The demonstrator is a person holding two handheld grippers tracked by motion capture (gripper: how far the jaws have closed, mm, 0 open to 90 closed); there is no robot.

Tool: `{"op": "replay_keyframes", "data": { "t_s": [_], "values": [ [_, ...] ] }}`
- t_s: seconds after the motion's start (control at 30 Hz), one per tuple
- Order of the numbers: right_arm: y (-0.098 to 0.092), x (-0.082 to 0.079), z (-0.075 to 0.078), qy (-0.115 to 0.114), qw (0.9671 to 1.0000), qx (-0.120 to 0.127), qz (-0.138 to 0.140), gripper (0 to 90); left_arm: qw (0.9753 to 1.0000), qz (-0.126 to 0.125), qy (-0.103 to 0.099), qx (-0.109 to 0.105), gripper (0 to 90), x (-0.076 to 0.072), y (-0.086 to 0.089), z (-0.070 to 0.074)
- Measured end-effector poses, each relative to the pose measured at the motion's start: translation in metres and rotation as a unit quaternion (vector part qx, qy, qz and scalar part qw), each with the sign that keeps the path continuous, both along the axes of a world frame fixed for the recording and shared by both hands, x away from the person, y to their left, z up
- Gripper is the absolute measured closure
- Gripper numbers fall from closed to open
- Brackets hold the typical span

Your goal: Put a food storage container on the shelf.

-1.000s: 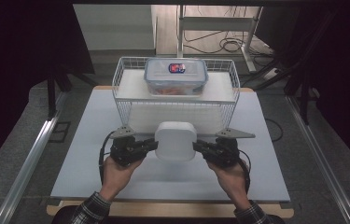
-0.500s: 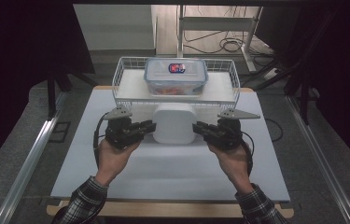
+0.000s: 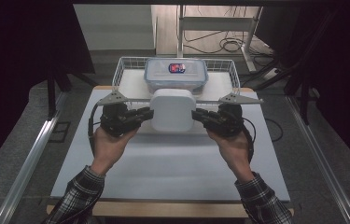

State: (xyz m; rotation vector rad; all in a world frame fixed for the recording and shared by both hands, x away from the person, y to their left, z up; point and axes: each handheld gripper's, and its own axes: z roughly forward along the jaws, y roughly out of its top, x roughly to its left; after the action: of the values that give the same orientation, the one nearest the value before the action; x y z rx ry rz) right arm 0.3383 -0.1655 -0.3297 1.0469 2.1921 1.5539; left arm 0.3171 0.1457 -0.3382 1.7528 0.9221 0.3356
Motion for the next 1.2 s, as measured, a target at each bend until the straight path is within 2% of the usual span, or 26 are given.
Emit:
{"op": "replay_keyframes", "data": {
  "t_s": [0.5, 0.83, 1.2],
  "values": [
    [0.003, 0.018, 0.041, -0.019, 0.9997, 0.017, 0.002, 78.3, 0.9997, 0.007, -0.023, -0.001, 78.8, 0.012, 0.004, 0.046],
    [0.004, 0.031, 0.067, -0.027, 0.9992, 0.029, -0.003, 78.1, 0.9997, 0.006, -0.026, 0.0, 78.8, 0.027, 0.006, 0.076],
    [0.006, 0.052, 0.088, -0.03, 0.9991, 0.025, -0.017, 77.8, 0.9998, 0.007, -0.016, -0.006, 78.5, 0.054, 0.004, 0.093]
  ]
}}
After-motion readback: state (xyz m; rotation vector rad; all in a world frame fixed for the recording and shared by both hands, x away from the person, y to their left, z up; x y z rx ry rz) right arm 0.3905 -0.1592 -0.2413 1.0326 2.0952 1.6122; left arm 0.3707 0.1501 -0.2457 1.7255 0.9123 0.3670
